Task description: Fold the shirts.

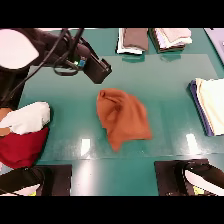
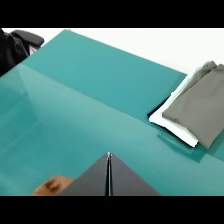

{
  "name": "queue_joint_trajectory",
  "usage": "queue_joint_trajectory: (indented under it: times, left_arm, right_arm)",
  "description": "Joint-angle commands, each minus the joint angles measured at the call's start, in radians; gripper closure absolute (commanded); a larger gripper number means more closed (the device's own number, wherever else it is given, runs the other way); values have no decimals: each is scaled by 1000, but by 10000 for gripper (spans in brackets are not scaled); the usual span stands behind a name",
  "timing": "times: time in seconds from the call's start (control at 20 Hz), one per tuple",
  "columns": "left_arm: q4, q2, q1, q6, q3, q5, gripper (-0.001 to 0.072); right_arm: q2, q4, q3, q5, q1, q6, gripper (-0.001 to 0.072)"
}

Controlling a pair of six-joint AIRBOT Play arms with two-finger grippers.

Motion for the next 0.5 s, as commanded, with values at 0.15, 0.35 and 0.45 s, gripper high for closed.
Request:
queue_joint_trajectory:
  times: [0.15,0.35,0.45]
  left_arm:
    - [-8,-36,252,-135,-114,-34,86]
    - [-248,-36,385,-120,-451,69,87]
    - [-356,-37,380,-92,-628,190,87]
  right_arm:
    - [0,-8,4,25,0,3,691]
    - [1,-8,-37,24,0,3,691]
    - [1,-7,-75,24,0,14,691]
